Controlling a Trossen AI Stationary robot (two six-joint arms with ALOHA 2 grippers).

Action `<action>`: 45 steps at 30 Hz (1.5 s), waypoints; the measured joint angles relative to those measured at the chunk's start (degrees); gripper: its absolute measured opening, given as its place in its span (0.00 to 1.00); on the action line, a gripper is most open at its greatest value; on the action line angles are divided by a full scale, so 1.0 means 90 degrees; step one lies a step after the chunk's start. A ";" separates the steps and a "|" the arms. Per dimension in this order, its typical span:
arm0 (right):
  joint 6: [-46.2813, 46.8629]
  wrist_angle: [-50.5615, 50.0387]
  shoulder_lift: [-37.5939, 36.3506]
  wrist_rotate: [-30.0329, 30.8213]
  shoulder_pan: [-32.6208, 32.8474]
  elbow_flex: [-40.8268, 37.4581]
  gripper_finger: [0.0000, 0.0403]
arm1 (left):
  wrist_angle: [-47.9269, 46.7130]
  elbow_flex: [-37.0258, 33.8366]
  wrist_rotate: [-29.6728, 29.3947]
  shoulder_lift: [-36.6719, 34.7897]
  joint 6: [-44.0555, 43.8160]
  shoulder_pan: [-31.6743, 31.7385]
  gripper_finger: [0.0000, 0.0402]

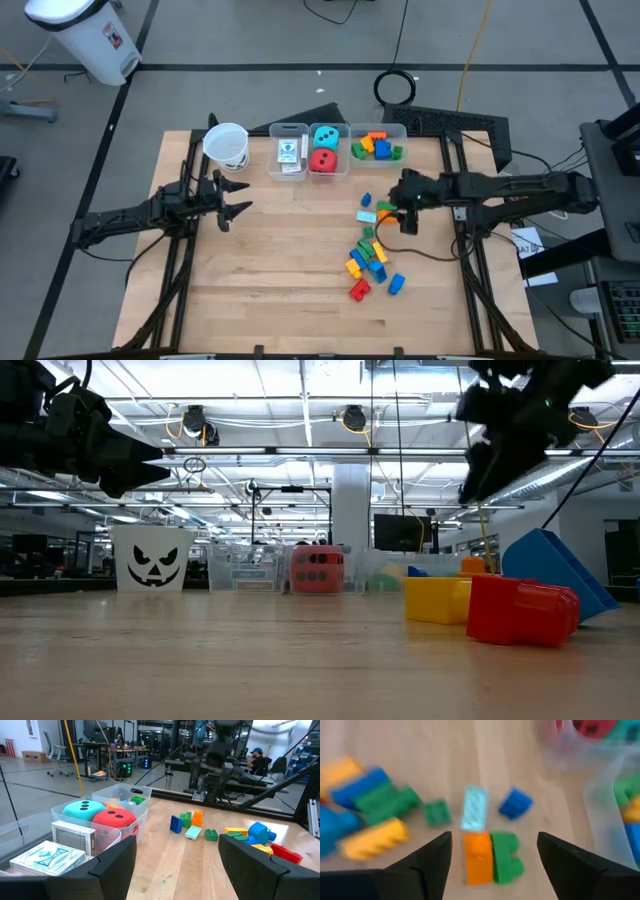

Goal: Pick & Place Toys
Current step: Put the green game piece into the right transparent bin

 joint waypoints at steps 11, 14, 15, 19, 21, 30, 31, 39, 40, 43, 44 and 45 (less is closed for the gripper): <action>-0.0488 0.1729 0.0250 0.0468 -0.0562 -0.1662 0.61 | 0.0000 0.0002 -0.0001 0.0002 0.0000 0.0000 0.71; -0.0474 0.2044 0.0398 0.0065 -0.0809 -0.1880 0.59 | 0.0000 0.0000 0.0001 0.0000 0.0000 0.0000 0.71; -0.0475 0.2145 0.0455 -0.0010 -0.0881 -0.1912 0.59 | 0.0000 0.0000 -0.0001 0.0000 0.0000 0.0000 0.71; -0.0556 0.2495 0.0728 -0.0112 -0.1109 -0.1953 0.57 | 0.0000 0.0002 -0.0001 0.0000 0.0000 0.0000 0.71; -0.0598 0.2695 0.0855 -0.0112 -0.1179 -0.1959 0.56 | 0.0000 0.0000 -0.0001 0.0000 0.0000 0.0000 0.71; -0.0176 0.3012 0.1456 -0.1148 -0.1264 -0.1956 0.52 | 0.0004 0.0001 -0.0001 0.0002 0.0000 0.0000 0.71; -0.0167 0.3013 0.1458 -0.1268 -0.1239 -0.1956 0.52 | 0.0005 0.0002 -0.0001 0.0002 0.0000 0.0000 0.71; -0.0165 0.2887 0.1188 -0.0851 -0.1063 -0.1975 0.51 | 0.0008 0.0000 -0.0001 0.0000 0.0000 0.0000 0.71; -0.0200 0.2896 0.1194 -0.0718 -0.1064 -0.1975 0.52 | 0.0010 0.0000 -0.0001 0.0000 0.0000 0.0000 0.71; -0.0344 0.2920 0.1283 -0.0578 -0.1083 -0.1975 0.53 | 0.0012 0.0000 0.0001 0.0002 0.0000 0.0000 0.71; -0.0346 0.2961 0.1336 -0.0576 -0.1082 -0.1970 0.54 | 0.0018 0.0000 -0.0001 0.0001 0.0000 0.0000 0.71; -0.0351 0.2971 0.1380 -0.0564 -0.1080 -0.1963 0.54 | 0.0020 0.0000 -0.0001 0.0002 0.0000 0.0000 0.71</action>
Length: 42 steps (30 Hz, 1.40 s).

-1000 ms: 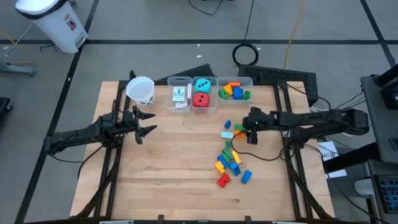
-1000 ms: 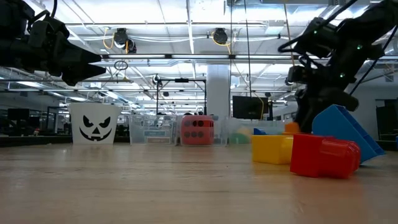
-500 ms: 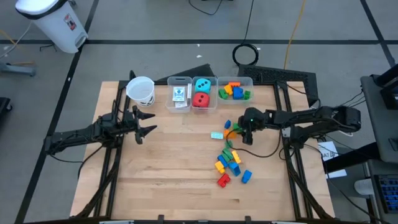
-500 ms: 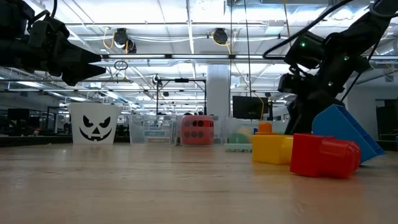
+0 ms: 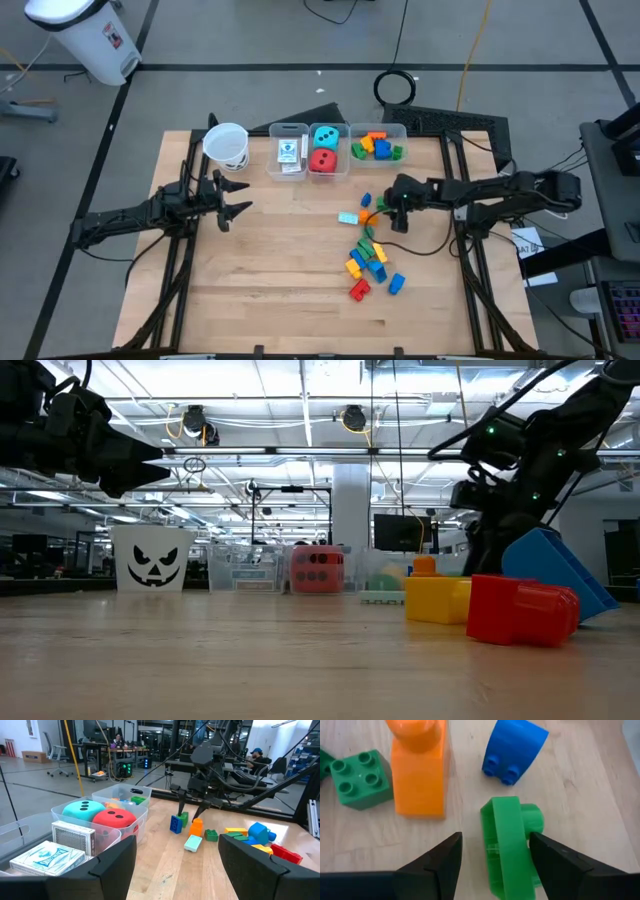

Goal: Pick & Place Toys
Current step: Put the green game piece into the right transparent bin

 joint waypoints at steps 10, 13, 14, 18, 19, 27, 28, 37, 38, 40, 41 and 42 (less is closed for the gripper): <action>0.0039 0.0014 0.0294 0.0612 0.0034 0.0012 0.40 | 0.0011 -0.0002 0.0000 0.0000 0.0000 0.0000 0.71; 0.0048 0.0003 0.0260 0.0827 0.0034 0.0007 0.30 | 0.0011 -0.0002 0.0000 -0.0002 0.0000 0.0000 0.71; 0.0053 -0.0002 0.0255 0.0849 0.0034 0.0007 0.26 | 0.0013 -0.0002 0.0000 -0.0002 0.0000 0.0000 0.71; 0.0068 -0.0018 0.0248 0.0836 0.0029 0.0002 0.12 | 0.0014 -0.0002 0.0000 -0.0001 0.0000 0.0000 0.71; 0.0068 -0.0009 0.0248 0.0838 0.0029 0.0002 0.09 | 0.0014 -0.0002 0.0000 0.0000 0.0000 0.0000 0.71; 0.0066 0.0136 -0.0063 0.0795 0.0029 -0.0008 0.07 | 0.0015 -0.0002 0.0000 -0.0002 0.0000 0.0000 0.71; 0.0066 0.0074 -0.0162 0.0797 0.0029 0.0007 0.09 | 0.0016 -0.0002 0.0000 -0.0002 0.0000 0.0000 0.71; 0.0048 0.0695 -0.0967 0.1059 -0.0127 0.0450 0.07 | 0.0018 -0.0002 0.0000 -0.0002 0.0000 0.0000 0.71; 0.0019 0.0990 -0.1005 0.1187 -0.0183 0.0468 0.07 | 0.0018 -0.0002 0.0000 -0.0002 0.0000 0.0000 0.71; -0.0112 0.1462 -0.1029 0.1335 -0.0342 0.0474 0.07 | 0.0018 -0.0002 0.0000 -0.0001 0.0000 0.0000 0.71; -0.0144 0.1674 -0.1022 0.1329 -0.0459 0.0473 0.08 | 0.0018 -0.0002 0.0000 -0.0001 0.0000 0.0000 0.71; -0.0152 0.1887 -0.1012 0.1325 -0.0590 0.0471 0.08 | 0.0018 -0.0002 0.0000 -0.0002 0.0000 0.0000 0.71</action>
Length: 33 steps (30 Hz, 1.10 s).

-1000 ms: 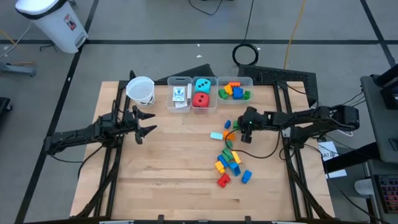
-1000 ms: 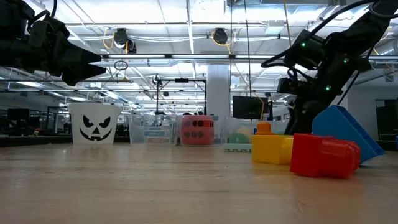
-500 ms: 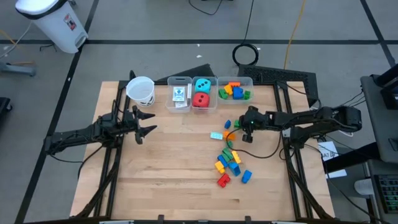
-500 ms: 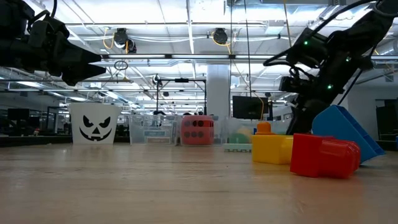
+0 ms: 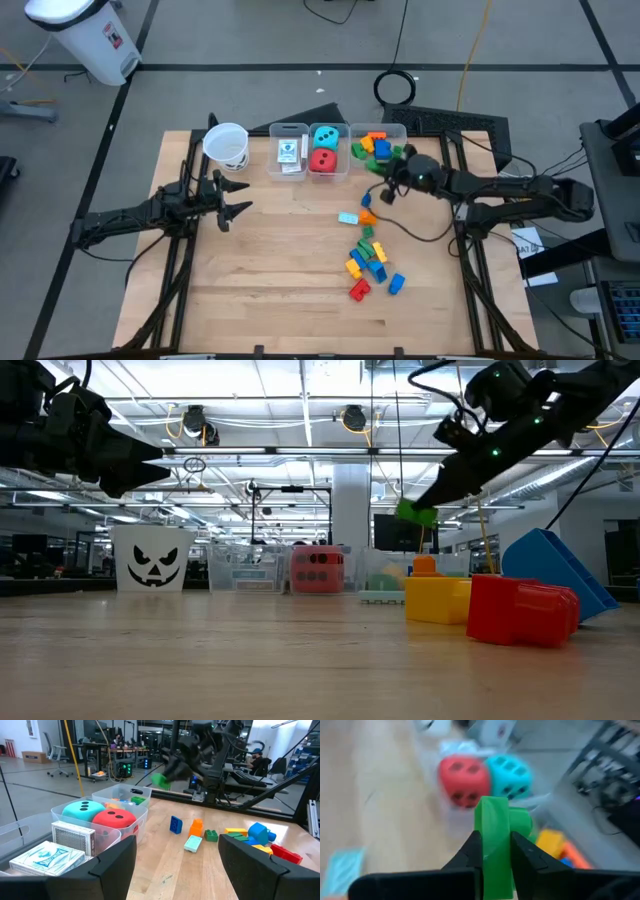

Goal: Pick & Place Toys
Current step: Put the green game piece into the right transparent bin, then put the blue game piece into the right transparent bin

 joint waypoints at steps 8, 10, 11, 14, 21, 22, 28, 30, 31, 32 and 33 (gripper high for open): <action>0.0150 0.0866 0.0436 0.0007 -0.1533 0.0000 0.08 | 0.0000 0.0000 0.0000 0.0000 0.0000 0.0000 0.71; 0.0288 0.0879 0.0629 -0.0011 -0.1942 0.0000 0.08 | 0.0000 0.0000 0.0000 0.0000 0.0000 0.0000 0.71; 0.0347 0.0914 0.0748 -0.0015 -0.2109 0.0000 0.08 | 0.0000 0.0000 0.0000 0.0002 0.0000 0.0000 0.71; 0.0384 0.1007 0.1085 -0.0024 -0.2469 0.0000 0.09 | 0.0000 0.0000 0.0000 0.0002 0.0000 0.0000 0.71; 0.0368 0.1308 0.1649 -0.0031 -0.2742 0.0000 0.12 | 0.0000 0.0000 0.0000 0.0001 0.0000 0.0000 0.71; 0.0352 0.1383 0.1705 -0.0031 -0.2739 0.0000 0.13 | 0.0000 0.0000 0.0000 0.0001 0.0000 0.0000 0.71; 0.0524 0.1588 0.1832 -0.0015 -0.2739 0.0000 0.21 | 0.0000 0.0000 -0.0001 0.0001 0.0000 0.0000 0.71; 0.0538 0.1605 0.1833 -0.0014 -0.2739 0.0000 0.26 | 0.0000 0.0000 0.0000 0.0000 0.0000 0.0000 0.71; 0.0538 0.1603 0.1831 -0.0014 -0.2739 0.0000 0.29 | 0.0000 0.0000 0.0000 0.0002 0.0000 0.0000 0.71; 0.0538 0.1605 0.1833 -0.0011 -0.2739 0.0000 0.32 | 0.0000 0.0000 0.0000 0.0000 0.0000 0.0000 0.71; 0.0538 0.1605 0.1832 0.0000 -0.2738 0.0000 0.35 | 0.0000 0.0000 0.0000 0.0000 0.0000 0.0000 0.71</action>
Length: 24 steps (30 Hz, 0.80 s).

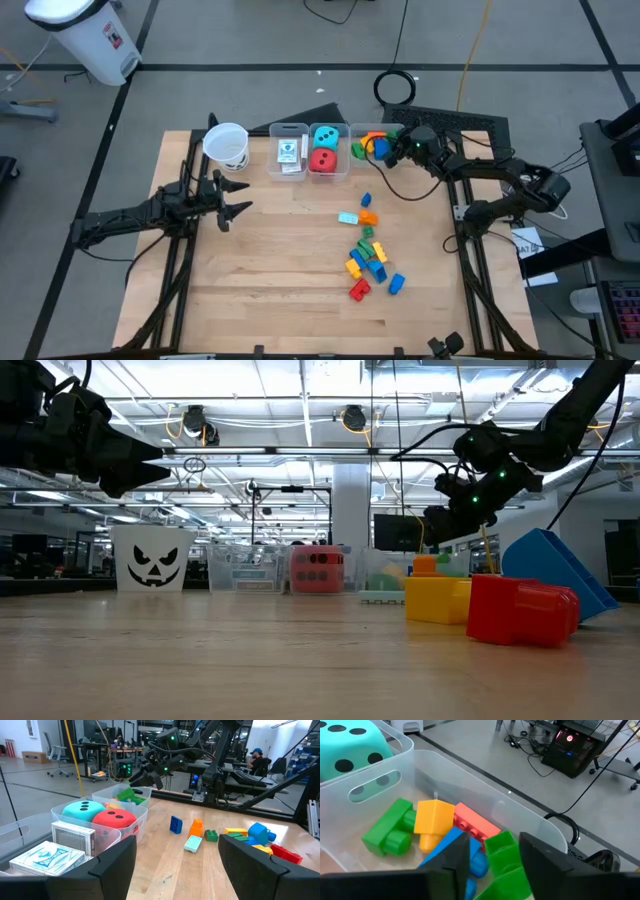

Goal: Pick & Place Toys
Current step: Put the blue game piece into the right transparent bin

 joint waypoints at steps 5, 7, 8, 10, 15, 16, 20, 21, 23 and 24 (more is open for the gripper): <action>-0.0004 0.0041 -0.0083 -0.0004 0.0029 0.0000 0.50 | 0.0000 0.0000 -0.0002 0.0000 0.0000 0.0000 0.71; -0.0005 0.0045 -0.0197 0.0005 0.0126 0.0002 0.55 | 0.0000 0.0000 0.0000 0.0002 0.0000 0.0000 0.71; -0.0007 0.0006 -0.0290 -0.0002 0.0201 0.0002 0.56 | 0.0000 0.0000 0.0000 0.0001 0.0000 0.0000 0.71; -0.0007 -0.0033 -0.0533 -0.0009 0.0397 0.0002 0.59 | 0.0000 0.0000 0.0000 0.0000 0.0000 0.0000 0.71; 0.0302 -0.0396 -0.1268 -0.0034 0.1169 0.0002 0.64 | 0.0000 0.0000 0.0000 0.0001 0.0000 0.0000 0.71; 0.0387 -0.0519 -0.1426 -0.0073 0.1377 0.0005 0.65 | 0.0000 0.0000 0.0000 0.0002 0.0000 0.0000 0.71; 0.0749 -0.1126 -0.1837 -0.0464 0.2243 0.0005 0.69 | 0.0000 0.0000 0.0000 0.0000 0.0000 0.0000 0.71; 0.0823 -0.1306 -0.1867 -0.0525 0.2479 0.0005 0.70 | 0.0000 0.0000 0.0000 0.0000 0.0000 0.0000 0.71; 0.1068 -0.1588 -0.1809 -0.0502 0.2916 0.0005 0.71 | 0.0000 0.0000 0.0000 0.0000 0.0000 0.0000 0.71; 0.1199 -0.1639 -0.1697 -0.0452 0.3105 0.0005 0.71 | 0.0000 0.0000 0.0000 0.0001 0.0000 0.0000 0.71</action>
